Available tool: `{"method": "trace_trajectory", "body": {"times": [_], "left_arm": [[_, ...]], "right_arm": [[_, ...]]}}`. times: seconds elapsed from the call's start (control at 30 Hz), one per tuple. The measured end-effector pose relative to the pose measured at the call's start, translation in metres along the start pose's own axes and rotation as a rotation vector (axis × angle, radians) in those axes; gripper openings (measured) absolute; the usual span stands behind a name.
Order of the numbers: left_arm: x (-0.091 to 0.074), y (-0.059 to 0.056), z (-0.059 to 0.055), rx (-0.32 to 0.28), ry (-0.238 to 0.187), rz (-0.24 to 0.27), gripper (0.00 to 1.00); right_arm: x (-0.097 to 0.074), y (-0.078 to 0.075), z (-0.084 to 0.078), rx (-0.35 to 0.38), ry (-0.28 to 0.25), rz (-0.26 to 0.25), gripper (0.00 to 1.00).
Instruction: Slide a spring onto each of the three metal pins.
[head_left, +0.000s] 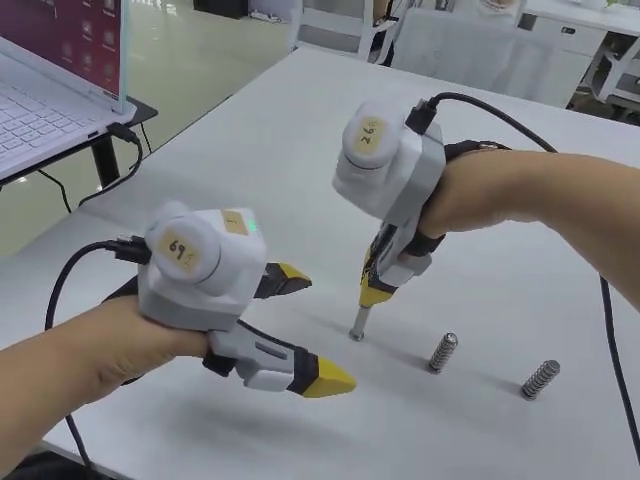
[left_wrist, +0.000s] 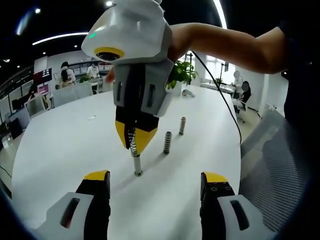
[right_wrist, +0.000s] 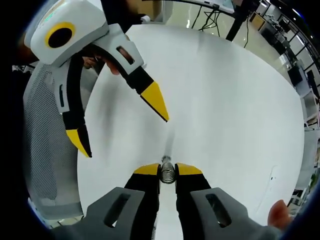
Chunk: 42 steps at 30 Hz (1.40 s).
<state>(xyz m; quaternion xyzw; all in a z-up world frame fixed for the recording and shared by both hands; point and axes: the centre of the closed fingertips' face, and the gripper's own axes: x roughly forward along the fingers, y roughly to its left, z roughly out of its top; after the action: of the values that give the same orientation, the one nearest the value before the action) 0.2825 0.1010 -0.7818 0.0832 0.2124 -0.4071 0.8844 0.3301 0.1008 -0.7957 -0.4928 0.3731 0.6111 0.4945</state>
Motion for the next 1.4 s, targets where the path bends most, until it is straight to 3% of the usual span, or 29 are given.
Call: {"method": "trace_trajectory", "body": {"times": [0.2,0.93,1.4], "left_arm": [[0.0,-0.001,0.0,0.001,0.0,-0.003,0.69],[0.0,-0.002,0.001,0.002,-0.002,-0.008,0.66],[-0.001,-0.001,0.0,-0.002,0.0,-0.006,0.65]], "right_arm": [[-0.001,-0.005,0.0,0.006,-0.006,-0.006,0.09],[0.004,0.001,-0.004,0.015,-0.011,-0.003,0.09],[0.028,-0.002,-0.011,0.037,-0.008,0.007,0.09]]}}
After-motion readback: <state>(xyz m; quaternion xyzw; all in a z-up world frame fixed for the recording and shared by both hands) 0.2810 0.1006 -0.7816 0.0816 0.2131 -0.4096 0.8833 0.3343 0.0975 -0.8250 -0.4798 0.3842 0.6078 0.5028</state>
